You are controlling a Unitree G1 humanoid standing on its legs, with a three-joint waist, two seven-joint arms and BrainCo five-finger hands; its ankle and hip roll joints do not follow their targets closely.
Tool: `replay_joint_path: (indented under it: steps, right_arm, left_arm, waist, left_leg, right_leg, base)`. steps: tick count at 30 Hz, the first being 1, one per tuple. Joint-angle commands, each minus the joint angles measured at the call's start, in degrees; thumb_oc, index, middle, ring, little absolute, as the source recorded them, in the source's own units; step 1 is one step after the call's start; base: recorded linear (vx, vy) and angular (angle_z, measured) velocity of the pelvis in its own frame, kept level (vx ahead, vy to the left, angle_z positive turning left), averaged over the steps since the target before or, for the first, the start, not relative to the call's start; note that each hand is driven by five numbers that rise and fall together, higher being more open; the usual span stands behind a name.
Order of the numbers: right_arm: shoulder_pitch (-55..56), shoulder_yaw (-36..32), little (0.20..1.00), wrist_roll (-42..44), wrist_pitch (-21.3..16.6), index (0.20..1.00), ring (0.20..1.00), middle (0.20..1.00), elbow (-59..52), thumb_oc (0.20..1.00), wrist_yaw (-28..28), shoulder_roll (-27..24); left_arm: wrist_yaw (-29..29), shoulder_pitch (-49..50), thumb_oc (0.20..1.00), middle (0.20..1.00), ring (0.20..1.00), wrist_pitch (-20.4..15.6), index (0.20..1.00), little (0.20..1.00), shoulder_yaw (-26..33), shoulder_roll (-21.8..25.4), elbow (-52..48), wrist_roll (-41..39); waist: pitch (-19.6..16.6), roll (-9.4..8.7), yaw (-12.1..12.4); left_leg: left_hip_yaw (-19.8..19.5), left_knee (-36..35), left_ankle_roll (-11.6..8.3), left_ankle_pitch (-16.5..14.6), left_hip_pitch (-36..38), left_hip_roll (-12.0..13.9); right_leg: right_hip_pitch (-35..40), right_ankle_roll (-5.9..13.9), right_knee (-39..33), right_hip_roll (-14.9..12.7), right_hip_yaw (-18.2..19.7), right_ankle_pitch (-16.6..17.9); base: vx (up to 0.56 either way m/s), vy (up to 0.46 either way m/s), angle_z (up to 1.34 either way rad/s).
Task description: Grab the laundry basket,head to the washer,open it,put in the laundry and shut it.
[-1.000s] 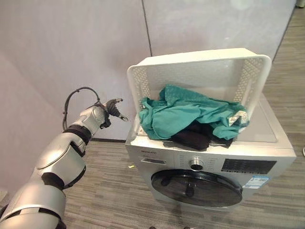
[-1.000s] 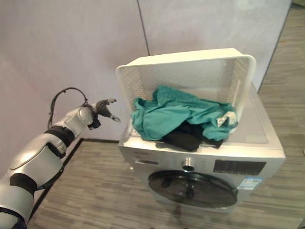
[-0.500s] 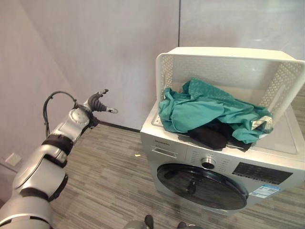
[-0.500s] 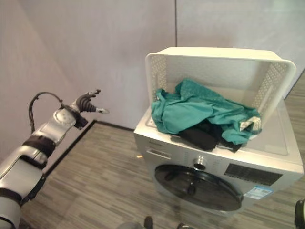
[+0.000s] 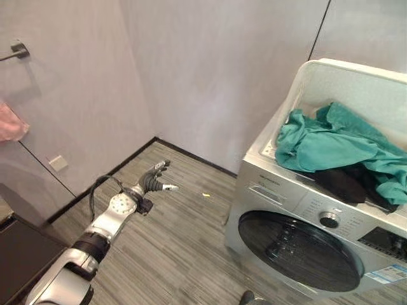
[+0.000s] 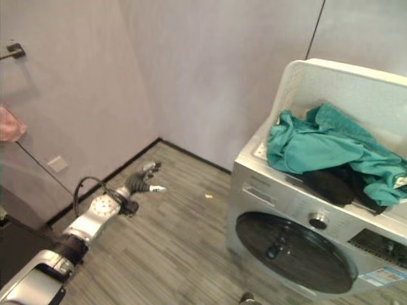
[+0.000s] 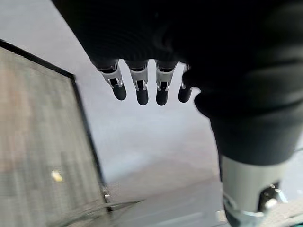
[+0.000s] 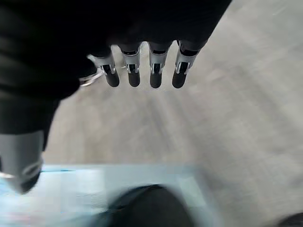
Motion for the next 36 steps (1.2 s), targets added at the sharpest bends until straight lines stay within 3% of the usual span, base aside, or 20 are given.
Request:
replay_joint_path:
  steps: [1, 2, 6, 7, 8, 10, 11, 12, 13, 16, 24, 25, 36]
  right_arm:
    - [-5.61, 4.88, 1.000, -1.90, -1.32, 1.000, 1.000, 1.000, -3.38, 1.000, -0.07, -0.78]
    - [-6.67, 9.05, 1.000, -6.60, -2.38, 1.000, 1.000, 1.000, -10.22, 1.000, -0.16, 1.90]
    - [-5.22, 11.80, 1.000, -12.42, -4.12, 1.000, 1.000, 1.000, -21.42, 1.000, -0.21, 3.73]
    - [-4.72, 14.34, 1.000, -16.11, -4.59, 1.000, 1.000, 1.000, -29.99, 1.000, 0.98, 3.92]
    - [-2.64, 14.78, 1.000, -16.50, -5.31, 1.000, 1.000, 1.000, -34.40, 1.000, 2.63, 3.66]
    - [-0.25, 13.23, 1.000, -13.68, -6.17, 1.000, 1.000, 1.000, -36.56, 1.000, 4.35, 3.26]
    - [0.66, 12.42, 1.000, -12.49, -6.54, 1.000, 1.000, 1.000, -37.68, 1.000, 4.51, 3.06]
    - [0.74, 12.25, 1.000, -12.31, -6.83, 1.000, 1.000, 1.000, -38.25, 1.000, 4.31, 2.38]
    - [-0.08, 12.84, 1.000, -11.41, -7.17, 1.000, 1.000, 1.000, -35.66, 1.000, 3.88, 2.96]
    - [-0.90, 14.12, 1.000, -12.72, -6.80, 1.000, 1.000, 1.000, -29.87, 1.000, 3.12, 3.08]
    - [0.57, 12.57, 1.000, -11.00, -5.87, 1.000, 1.000, 1.000, -21.27, 1.000, 3.50, 2.42]
    - [-5.23, 21.87, 1.000, -22.79, -7.68, 1.000, 1.000, 1.000, -28.26, 1.000, -1.19, 9.95]
    - [-4.71, 22.55, 1.000, -22.80, -6.91, 1.000, 1.000, 1.000, -24.42, 1.000, 0.11, 10.08]
  left_arm:
    - [-0.81, 2.05, 1.000, 1.000, 1.000, -1.94, 1.000, 1.000, 8.45, 2.36, -4.20, 2.97]
    - [-0.92, 3.56, 1.000, 1.000, 1.000, -2.41, 1.000, 1.000, 9.48, 2.26, -4.38, 3.73]
    - [0.07, 4.26, 1.000, 1.000, 1.000, -2.82, 1.000, 1.000, 11.46, 1.97, -3.28, 5.34]
    - [0.76, 4.98, 1.000, 1.000, 1.000, -2.91, 1.000, 1.000, 12.37, 1.92, -3.89, 4.79]
    - [0.92, 4.75, 1.000, 1.000, 1.000, -2.86, 1.000, 1.000, 11.71, 1.13, -4.02, 4.39]
    - [1.18, 3.47, 1.000, 1.000, 1.000, -2.54, 1.000, 1.000, 9.67, -0.82, -2.15, 4.35]
    - [1.46, 3.14, 1.000, 1.000, 1.000, -2.46, 1.000, 1.000, 8.96, -1.97, -1.34, 4.30]
    - [1.82, 2.50, 1.000, 1.000, 1.000, -2.28, 1.000, 1.000, 8.42, -2.63, -1.29, 4.22]
    - [2.59, 2.05, 1.000, 1.000, 1.000, -2.48, 1.000, 1.000, 8.01, -3.50, 0.38, 4.48]
    - [2.11, 2.38, 1.000, 1.000, 1.000, -2.69, 1.000, 1.000, 7.91, -4.78, 2.22, 2.96]
    - [0.87, 3.84, 1.000, 1.000, 1.000, -2.36, 1.000, 1.000, 7.06, -4.65, 1.59, 2.07]
    - [11.93, 11.75, 1.000, 1.000, 1.000, -2.95, 1.000, 1.000, 15.34, -16.50, 18.76, 5.66]
    - [11.01, 8.93, 1.000, 1.000, 1.000, -2.67, 1.000, 1.000, 13.61, -14.96, 17.93, 6.73]
  waist:
    - [-1.65, 1.26, 0.58]
    - [-0.86, 1.02, 0.58]
    - [0.57, 1.02, 0.21]
    - [1.85, 1.80, -0.21]
    - [1.62, 1.49, -0.77]
    - [0.54, 0.73, -1.44]
    - [-0.02, -0.04, -1.39]
    - [-0.36, -1.00, -1.25]
    - [-1.30, -1.94, -0.44]
    - [-2.13, -1.91, 0.49]
    - [-2.45, -2.29, -0.21]
    - [-3.81, -3.59, 1.34]
    - [-5.09, -3.20, 0.90]
  left_leg:
    - [7.12, 4.44, 4.08, 3.61, 1.45, -2.51]
    - [9.46, 0.89, 5.54, 1.68, 1.85, -4.25]
    - [12.96, -0.48, 6.24, 2.32, 0.34, -5.48]
    - [14.47, -4.06, 6.78, 6.63, -1.29, -5.06]
    - [14.99, -5.96, 7.71, 9.82, -2.84, -4.69]
    - [13.74, -5.61, 8.65, 11.42, -4.89, -4.65]
    - [13.46, -4.42, 8.49, 11.91, -5.97, -5.12]
    - [12.33, -3.22, 7.60, 11.47, -7.14, -5.93]
    - [13.17, -3.07, 7.02, 11.14, -8.02, -5.53]
    - [14.10, -4.06, 6.32, 11.43, -7.88, -3.94]
    - [13.29, -6.46, 5.02, 13.15, -7.15, -2.75]
    - [12.42, -14.71, 7.05, 16.07, -9.98, -3.86]
    - [12.17, -16.04, 6.32, 16.49, -7.74, -3.27]
  right_leg:
    - [0.33, 8.45, -5.62, 2.44, 0.49, -0.01]
    - [-1.61, 10.00, -7.31, 1.01, 1.78, 2.02]
    - [-2.78, 11.14, -9.67, 0.02, 1.05, 3.36]
    - [-3.31, 10.55, -2.27, 1.33, 2.77, 0.40]
    - [-2.56, 8.75, 6.86, 5.82, 8.96, -3.62]
    - [-0.80, 7.47, 14.81, 12.04, 14.73, -8.50]
    - [1.05, 7.12, 13.76, 12.63, 15.04, -9.35]
    - [4.37, 6.64, 5.96, 12.54, 16.78, -10.47]
    - [7.13, 5.42, -1.40, 12.97, 16.69, -11.54]
    - [9.00, 5.34, -6.45, 13.94, 17.72, -10.61]
    - [11.98, 4.00, -9.52, 14.70, 14.66, -10.91]
    - [10.59, 3.60, -9.50, 14.42, 14.62, -12.57]
    - [12.54, 3.25, -10.25, 15.00, 13.53, -13.02]
  base:
    - [-0.39, 0.513, -1.32]
    - [-0.39, 0.453, -1.10]
    - [-0.34, 0.244, -0.67]
    - [-0.56, 0.232, -1.50]
    - [-0.66, 0.252, -1.28]
    - [-0.30, 0.035, -0.38]
    - [-0.13, -0.105, 0.42]
    - [-0.14, -0.175, 0.26]
    - [-0.10, -0.195, 0.01]
    - [-0.05, -0.158, -0.21]
    - [-0.02, -0.082, 0.13]
    - [-0.01, -0.045, 0.14]
    - [0.01, -0.013, 0.07]
